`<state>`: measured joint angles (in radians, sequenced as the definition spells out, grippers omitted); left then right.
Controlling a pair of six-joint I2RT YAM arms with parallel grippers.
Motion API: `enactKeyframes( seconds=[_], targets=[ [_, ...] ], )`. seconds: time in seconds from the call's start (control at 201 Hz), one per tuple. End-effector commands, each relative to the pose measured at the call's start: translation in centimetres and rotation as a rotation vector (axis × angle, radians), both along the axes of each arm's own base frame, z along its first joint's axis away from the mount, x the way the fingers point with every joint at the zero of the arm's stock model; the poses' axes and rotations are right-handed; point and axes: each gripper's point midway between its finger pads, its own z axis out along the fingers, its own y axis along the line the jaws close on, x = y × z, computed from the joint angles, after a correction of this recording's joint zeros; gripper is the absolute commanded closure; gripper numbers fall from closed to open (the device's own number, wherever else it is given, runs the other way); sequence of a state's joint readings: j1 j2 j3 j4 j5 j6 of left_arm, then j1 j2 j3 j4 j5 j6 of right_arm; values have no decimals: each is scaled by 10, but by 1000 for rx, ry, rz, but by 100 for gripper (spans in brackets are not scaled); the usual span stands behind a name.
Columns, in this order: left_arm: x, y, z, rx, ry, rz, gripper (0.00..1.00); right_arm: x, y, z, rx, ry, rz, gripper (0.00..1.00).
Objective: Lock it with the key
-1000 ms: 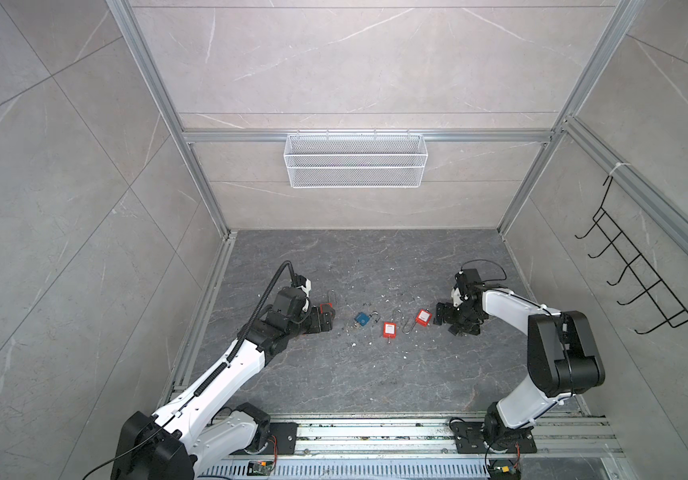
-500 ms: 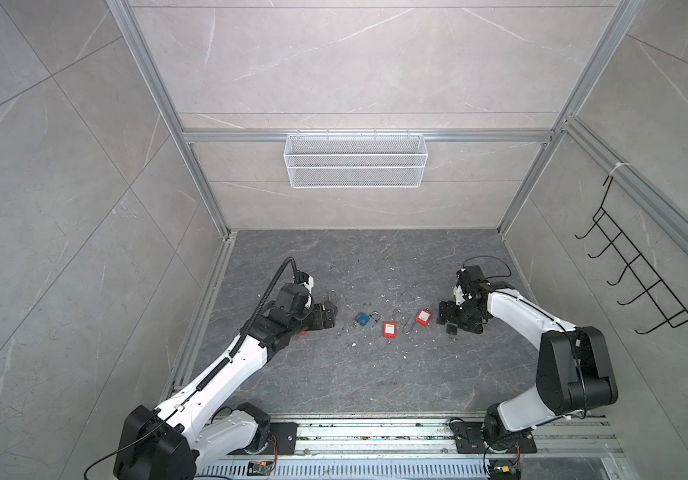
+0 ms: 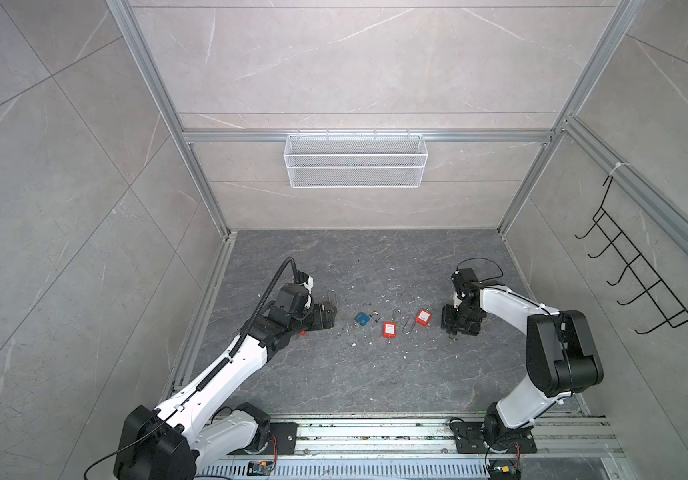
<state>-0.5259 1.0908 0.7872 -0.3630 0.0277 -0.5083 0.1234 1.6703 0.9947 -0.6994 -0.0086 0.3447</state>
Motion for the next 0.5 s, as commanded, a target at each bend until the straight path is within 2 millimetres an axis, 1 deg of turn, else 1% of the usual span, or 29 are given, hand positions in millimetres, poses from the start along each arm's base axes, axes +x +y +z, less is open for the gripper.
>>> enactKeyframes(
  seconds=[0.0, 0.264, 0.423, 0.493],
  targets=[
    [6, -5, 20, -13, -49, -10, 8, 7, -6, -2, -37, -6, -15, 38],
    [8, -6, 18, -10, -39, -8, 9, 6, -5, -13, -37, 13, -11, 46],
    [8, -7, 18, -11, -37, -9, 9, 6, -4, -15, -33, 15, -6, 50],
    [8, -7, 17, -9, -35, -9, 9, 6, -4, -15, -31, 15, 0, 54]
  ],
)
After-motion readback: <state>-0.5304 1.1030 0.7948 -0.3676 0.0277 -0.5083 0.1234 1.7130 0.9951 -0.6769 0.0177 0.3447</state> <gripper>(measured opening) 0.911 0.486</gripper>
